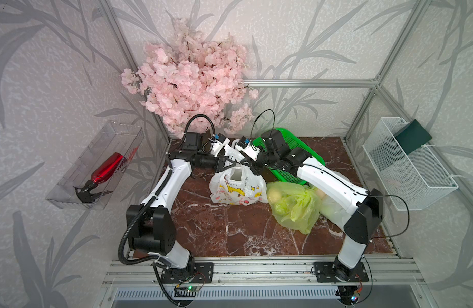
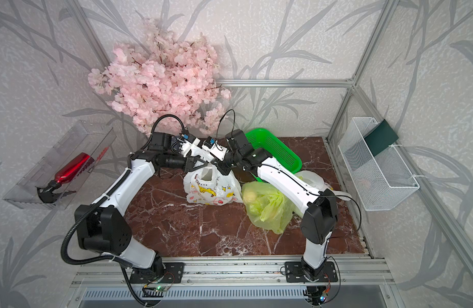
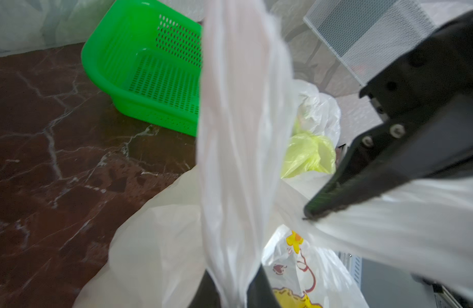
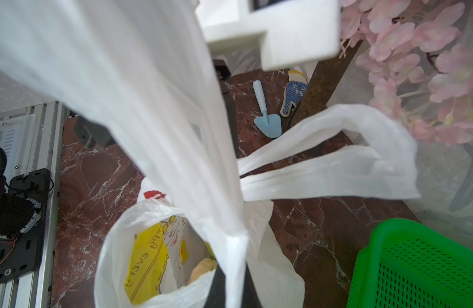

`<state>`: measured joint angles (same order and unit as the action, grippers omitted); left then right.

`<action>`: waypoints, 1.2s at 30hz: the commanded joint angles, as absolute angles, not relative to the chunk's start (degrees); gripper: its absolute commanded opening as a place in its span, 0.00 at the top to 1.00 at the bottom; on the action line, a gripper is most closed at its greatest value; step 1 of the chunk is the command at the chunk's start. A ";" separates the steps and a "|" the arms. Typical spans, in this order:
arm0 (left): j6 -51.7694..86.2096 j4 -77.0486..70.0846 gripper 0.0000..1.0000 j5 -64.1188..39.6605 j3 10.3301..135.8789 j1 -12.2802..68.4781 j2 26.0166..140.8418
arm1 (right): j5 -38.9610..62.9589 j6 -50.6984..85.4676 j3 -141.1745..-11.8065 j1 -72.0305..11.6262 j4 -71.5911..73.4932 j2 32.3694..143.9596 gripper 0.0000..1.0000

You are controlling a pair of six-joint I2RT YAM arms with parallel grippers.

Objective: Place the pears into plastic bags & tie knots
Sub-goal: Tie the plastic bag at the center of the board.

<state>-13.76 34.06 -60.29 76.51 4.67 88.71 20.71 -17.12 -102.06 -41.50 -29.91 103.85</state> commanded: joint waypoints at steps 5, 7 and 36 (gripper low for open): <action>-19.18 33.25 0.58 -67.86 78.14 3.67 86.57 | 21.08 -18.72 -108.55 -41.82 -40.36 107.60 1.00; -19.07 32.81 0.54 -67.62 78.17 4.02 86.45 | 21.35 -19.02 -110.37 -42.15 -41.93 108.69 1.00; -14.34 20.24 0.96 -61.14 74.33 6.19 86.42 | 42.41 17.76 -108.65 -32.00 -24.29 105.19 0.44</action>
